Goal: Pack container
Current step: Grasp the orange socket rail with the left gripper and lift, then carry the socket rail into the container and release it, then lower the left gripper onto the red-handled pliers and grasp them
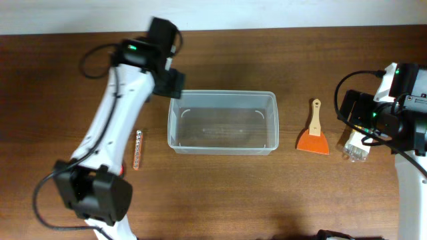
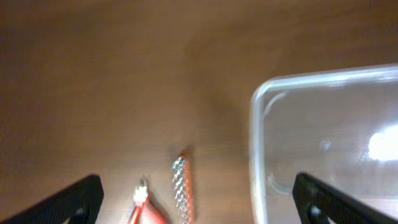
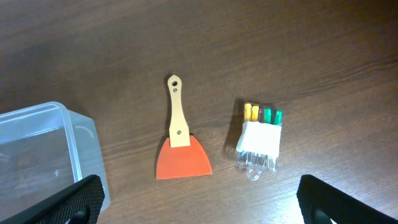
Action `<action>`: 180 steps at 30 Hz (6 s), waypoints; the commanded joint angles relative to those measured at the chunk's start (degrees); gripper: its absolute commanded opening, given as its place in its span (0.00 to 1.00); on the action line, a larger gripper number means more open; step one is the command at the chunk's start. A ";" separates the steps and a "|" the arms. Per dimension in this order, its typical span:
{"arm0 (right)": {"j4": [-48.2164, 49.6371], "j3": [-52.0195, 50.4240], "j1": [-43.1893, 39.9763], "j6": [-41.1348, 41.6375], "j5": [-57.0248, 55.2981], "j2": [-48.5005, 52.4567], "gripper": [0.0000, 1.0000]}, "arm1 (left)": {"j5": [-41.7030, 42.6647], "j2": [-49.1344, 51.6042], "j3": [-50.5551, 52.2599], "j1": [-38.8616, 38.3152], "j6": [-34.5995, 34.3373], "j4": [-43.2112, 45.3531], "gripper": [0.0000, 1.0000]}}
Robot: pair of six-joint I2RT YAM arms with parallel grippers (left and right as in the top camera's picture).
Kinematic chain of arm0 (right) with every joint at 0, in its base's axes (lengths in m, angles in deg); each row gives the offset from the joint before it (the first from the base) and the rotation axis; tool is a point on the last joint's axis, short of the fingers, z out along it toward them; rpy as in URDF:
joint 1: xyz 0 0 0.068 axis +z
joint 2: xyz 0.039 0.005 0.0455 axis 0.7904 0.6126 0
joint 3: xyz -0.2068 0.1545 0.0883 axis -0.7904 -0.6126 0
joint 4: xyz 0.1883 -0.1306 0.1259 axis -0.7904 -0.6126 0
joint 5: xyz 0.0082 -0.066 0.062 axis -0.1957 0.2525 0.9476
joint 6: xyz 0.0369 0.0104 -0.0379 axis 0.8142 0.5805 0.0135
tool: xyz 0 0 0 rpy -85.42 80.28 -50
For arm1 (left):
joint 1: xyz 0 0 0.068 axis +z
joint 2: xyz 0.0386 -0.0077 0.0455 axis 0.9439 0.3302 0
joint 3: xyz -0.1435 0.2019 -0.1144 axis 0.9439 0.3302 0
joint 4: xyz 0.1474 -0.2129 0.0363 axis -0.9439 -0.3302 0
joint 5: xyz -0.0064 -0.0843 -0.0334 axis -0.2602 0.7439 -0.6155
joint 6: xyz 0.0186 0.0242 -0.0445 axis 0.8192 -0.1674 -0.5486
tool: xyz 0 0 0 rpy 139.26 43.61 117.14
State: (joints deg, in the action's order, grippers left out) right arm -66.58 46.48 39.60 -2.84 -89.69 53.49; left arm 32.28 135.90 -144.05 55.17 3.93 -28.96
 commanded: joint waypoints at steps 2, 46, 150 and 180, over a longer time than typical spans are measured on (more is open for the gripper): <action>0.04 0.68 -0.15 0.61 0.15 0.74 0.99 | 2.01 -5.20 -1.31 7.23 1.09 -8.50 0.99; 0.02 0.68 -0.15 0.39 0.13 3.26 0.99 | 10.71 -2.43 51.93 13.27 5.53 33.18 0.97; 0.66 0.68 -0.15 0.37 0.13 3.26 0.99 | 4.79 -16.74 -5.07 7.32 12.87 -21.20 0.99; 1.07 0.68 -0.15 0.37 0.13 3.26 0.99 | 18.73 -16.37 55.74 29.59 3.37 21.35 0.99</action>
State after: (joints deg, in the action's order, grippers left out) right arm -65.66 46.50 39.60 -2.88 -89.69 56.70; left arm 50.64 115.57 -88.47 84.41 8.67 -8.63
